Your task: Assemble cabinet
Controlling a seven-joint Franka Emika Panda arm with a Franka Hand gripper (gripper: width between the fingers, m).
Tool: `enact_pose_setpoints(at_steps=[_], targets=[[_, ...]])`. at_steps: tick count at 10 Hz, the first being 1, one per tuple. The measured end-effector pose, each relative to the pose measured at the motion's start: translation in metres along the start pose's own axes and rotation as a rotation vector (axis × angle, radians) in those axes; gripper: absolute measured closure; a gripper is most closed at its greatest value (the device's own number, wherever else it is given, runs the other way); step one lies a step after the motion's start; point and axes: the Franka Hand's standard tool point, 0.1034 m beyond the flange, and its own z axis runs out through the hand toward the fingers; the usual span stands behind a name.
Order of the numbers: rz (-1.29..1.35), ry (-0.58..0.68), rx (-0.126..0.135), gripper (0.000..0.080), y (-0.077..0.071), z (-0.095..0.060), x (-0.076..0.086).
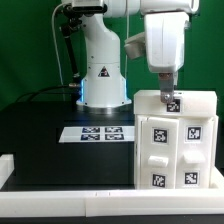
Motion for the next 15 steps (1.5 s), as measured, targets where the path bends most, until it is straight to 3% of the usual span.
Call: enact_pose_setpoints(at_steps=[1, 7, 15], targets=[[0.009, 0.0, 0.0, 0.0242, 0.0002, 0.0, -0.0003], [0.771, 0.002, 0.007, 0.0241, -0.0052, 0.0007, 0.0033], [1.444, 0.028, 0.0, 0.0241, -0.0052, -0.0008, 0.0067]])
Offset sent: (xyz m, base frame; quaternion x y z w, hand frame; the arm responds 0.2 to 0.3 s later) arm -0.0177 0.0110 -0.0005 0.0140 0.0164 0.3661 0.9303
